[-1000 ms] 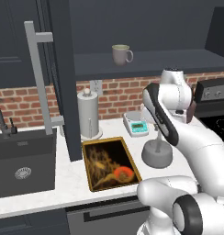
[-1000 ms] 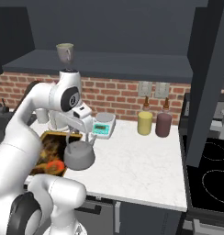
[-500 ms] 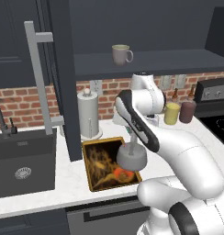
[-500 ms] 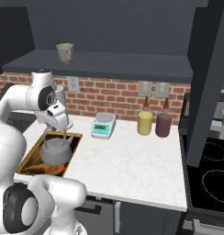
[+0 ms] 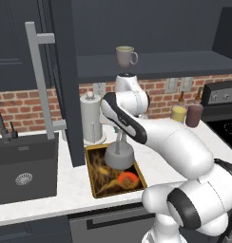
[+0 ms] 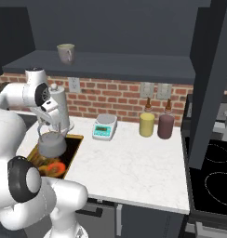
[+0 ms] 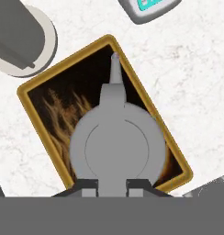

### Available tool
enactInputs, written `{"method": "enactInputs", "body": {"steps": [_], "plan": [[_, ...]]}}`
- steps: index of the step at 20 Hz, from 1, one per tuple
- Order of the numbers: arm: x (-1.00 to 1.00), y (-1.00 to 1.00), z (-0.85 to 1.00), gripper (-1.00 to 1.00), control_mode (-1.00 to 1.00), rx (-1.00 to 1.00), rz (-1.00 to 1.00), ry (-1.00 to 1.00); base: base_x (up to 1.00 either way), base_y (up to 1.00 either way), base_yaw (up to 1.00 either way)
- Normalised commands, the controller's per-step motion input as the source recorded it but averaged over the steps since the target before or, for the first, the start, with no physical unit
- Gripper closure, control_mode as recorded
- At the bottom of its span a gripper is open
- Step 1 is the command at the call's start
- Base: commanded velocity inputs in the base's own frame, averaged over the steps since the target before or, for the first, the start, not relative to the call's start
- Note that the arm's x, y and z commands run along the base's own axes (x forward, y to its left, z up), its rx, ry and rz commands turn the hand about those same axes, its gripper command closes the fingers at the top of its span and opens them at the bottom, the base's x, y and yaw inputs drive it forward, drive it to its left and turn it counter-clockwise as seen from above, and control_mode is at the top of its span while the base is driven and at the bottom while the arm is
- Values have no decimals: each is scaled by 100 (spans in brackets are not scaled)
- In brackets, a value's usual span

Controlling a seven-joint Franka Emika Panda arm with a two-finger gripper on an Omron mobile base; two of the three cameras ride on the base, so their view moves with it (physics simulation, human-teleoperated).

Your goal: Pick the kettle from the counter and place it on the tray. Then pick the mug from the cabinet and place it on the tray. Then close the cabinet doors.

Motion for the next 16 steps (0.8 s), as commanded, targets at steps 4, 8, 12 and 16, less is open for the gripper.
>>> {"method": "enactInputs", "body": {"steps": [4,8,12,16], "plan": [[42,48,-4,100,-100,0,-2,-1,0,0,0],[27,6,-13,100,-100,0,0,-5,0,0,0],[19,0,-16,100,-100,1,0,-5,0,0,0],[21,0,-17,100,-100,1,0,-6,0,0,0]]}}
